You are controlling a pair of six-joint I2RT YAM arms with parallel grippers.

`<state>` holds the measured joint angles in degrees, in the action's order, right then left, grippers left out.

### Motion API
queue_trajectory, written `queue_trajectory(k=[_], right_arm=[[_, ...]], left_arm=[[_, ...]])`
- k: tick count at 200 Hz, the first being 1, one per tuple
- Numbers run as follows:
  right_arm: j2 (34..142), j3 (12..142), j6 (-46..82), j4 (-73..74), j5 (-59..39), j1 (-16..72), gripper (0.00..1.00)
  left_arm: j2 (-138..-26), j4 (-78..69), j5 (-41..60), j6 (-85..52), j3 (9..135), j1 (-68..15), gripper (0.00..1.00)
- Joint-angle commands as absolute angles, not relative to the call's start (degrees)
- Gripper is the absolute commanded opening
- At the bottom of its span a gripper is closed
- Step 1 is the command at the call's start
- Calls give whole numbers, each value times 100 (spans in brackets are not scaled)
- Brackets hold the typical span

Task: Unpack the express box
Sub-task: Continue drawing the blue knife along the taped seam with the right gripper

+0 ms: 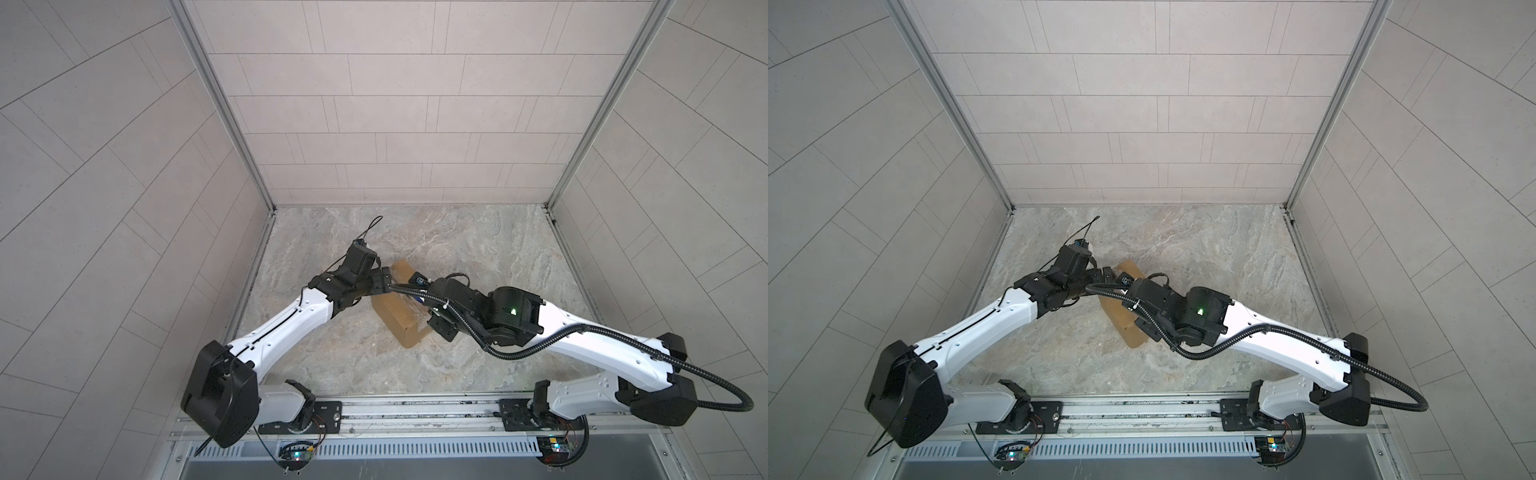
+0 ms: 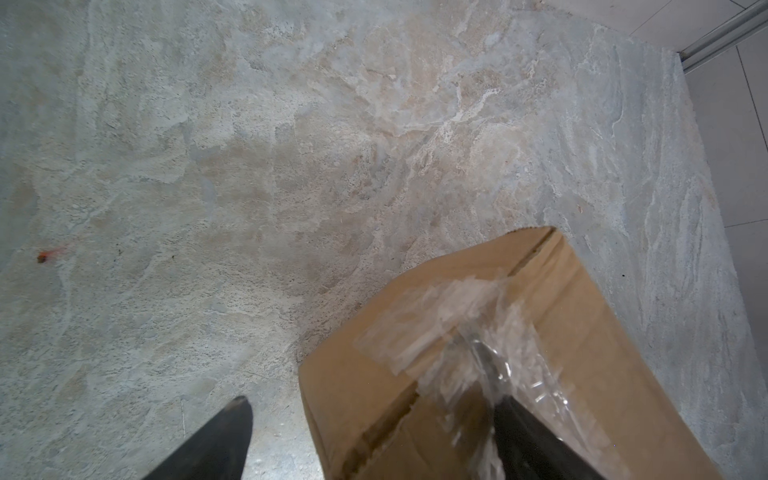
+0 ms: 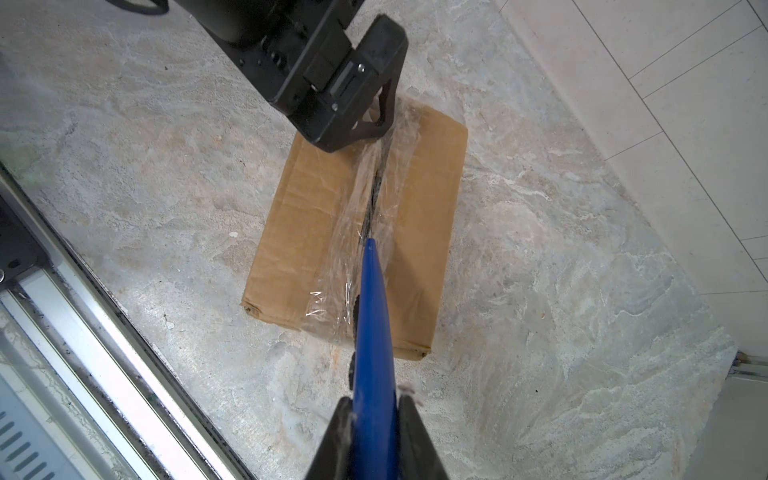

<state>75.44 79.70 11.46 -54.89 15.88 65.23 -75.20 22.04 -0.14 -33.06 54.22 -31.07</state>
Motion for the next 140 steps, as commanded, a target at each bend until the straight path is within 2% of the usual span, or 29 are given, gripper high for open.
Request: queue_trajectory(k=[1,57,140], right_arm=[[7631,8065,1213,-5832,1508,6548,0],[7996,8132,1007,-5106,1441,6527,0],[8036,8109,438,-4812,1187,6366,0]], left_arm=[[-7638,2681,-399,-3336,5388,-3045,93],[-7475,2750,-474,-3416,5274,-3034,92],[-6630,3092,-589,-3354,5561,-3016,94]])
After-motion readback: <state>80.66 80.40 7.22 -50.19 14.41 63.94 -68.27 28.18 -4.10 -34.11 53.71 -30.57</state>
